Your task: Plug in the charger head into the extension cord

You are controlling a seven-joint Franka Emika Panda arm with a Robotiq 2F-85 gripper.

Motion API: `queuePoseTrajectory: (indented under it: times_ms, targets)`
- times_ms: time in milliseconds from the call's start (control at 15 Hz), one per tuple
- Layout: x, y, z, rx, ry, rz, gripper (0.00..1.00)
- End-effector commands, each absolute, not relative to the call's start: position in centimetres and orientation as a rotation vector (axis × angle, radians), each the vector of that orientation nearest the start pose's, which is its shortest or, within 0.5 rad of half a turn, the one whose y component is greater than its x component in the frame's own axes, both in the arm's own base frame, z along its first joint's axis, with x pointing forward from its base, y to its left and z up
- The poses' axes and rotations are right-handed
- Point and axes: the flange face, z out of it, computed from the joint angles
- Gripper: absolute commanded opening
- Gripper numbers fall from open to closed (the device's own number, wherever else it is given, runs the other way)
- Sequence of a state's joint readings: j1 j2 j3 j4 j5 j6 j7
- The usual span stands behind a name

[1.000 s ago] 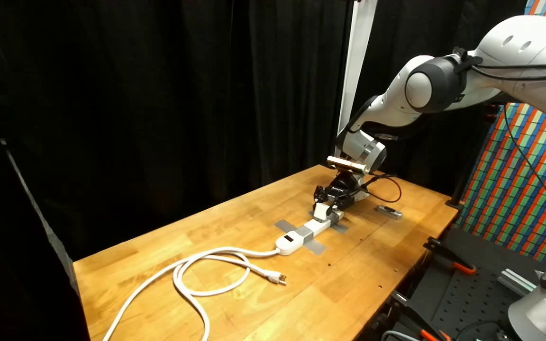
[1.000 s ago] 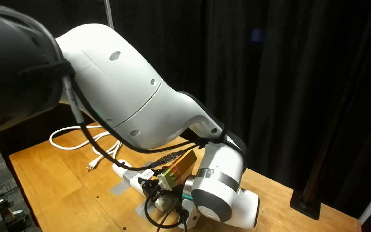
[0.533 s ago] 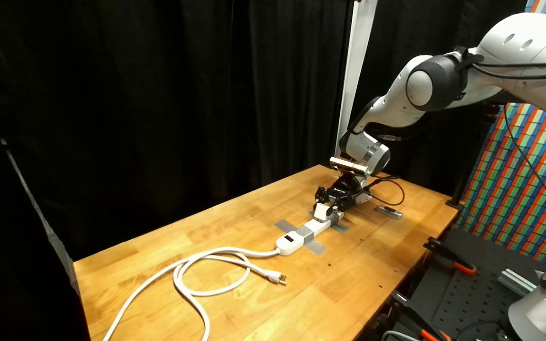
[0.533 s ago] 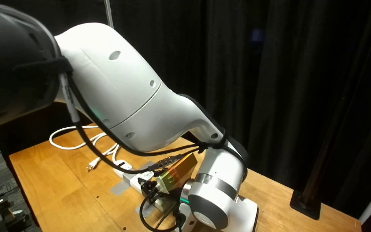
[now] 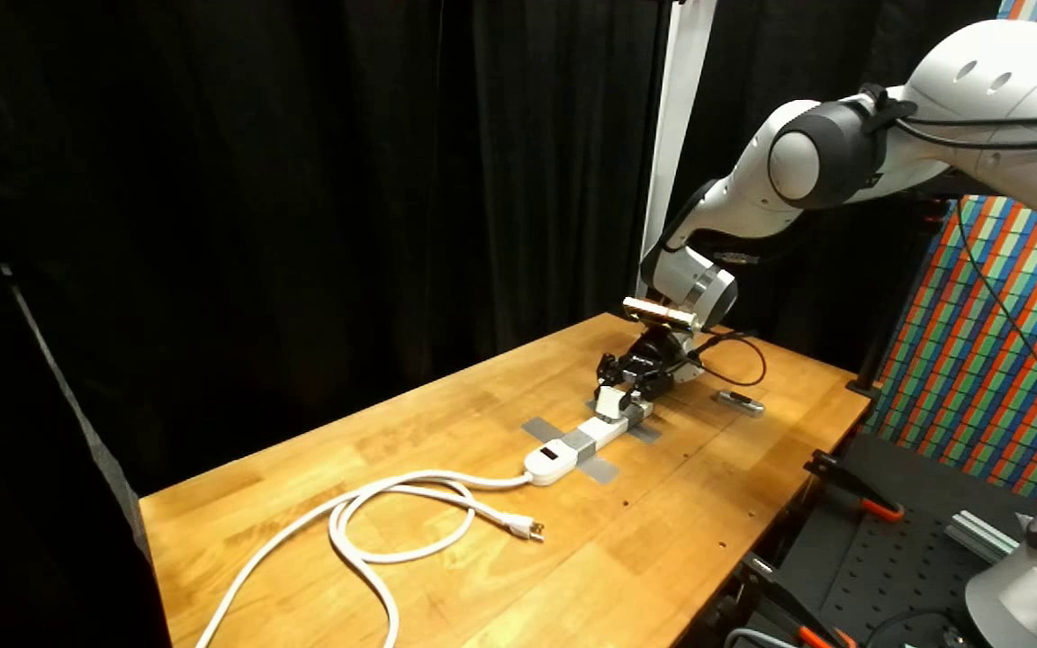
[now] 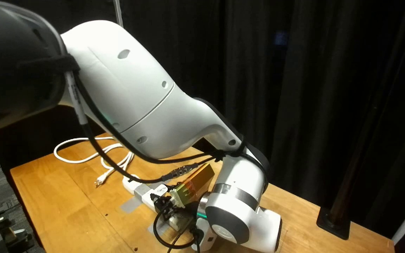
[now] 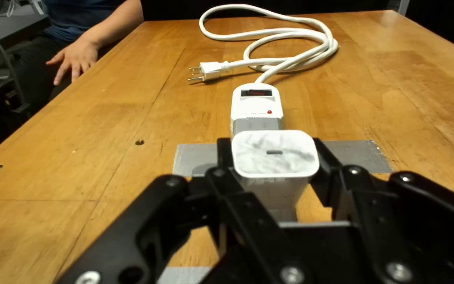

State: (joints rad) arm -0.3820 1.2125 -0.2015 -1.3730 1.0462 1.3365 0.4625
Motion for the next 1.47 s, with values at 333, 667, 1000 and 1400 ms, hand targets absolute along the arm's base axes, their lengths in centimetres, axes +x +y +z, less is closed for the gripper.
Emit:
queuePoseTrajectory:
  times_ms: [333,667,1000,1400]
  targets:
    - [54.0,-20.3,0.1,-1.647,1.484,1.112,0.23]
    - [53.7,-20.8,-0.9,-1.613,1.55,1.074,0.23]
    - [52.7,-21.0,-2.1,-1.555,1.568,1.076,0.23]
    - [51.0,-21.5,-3.4,-1.532,1.566,1.069,0.23]
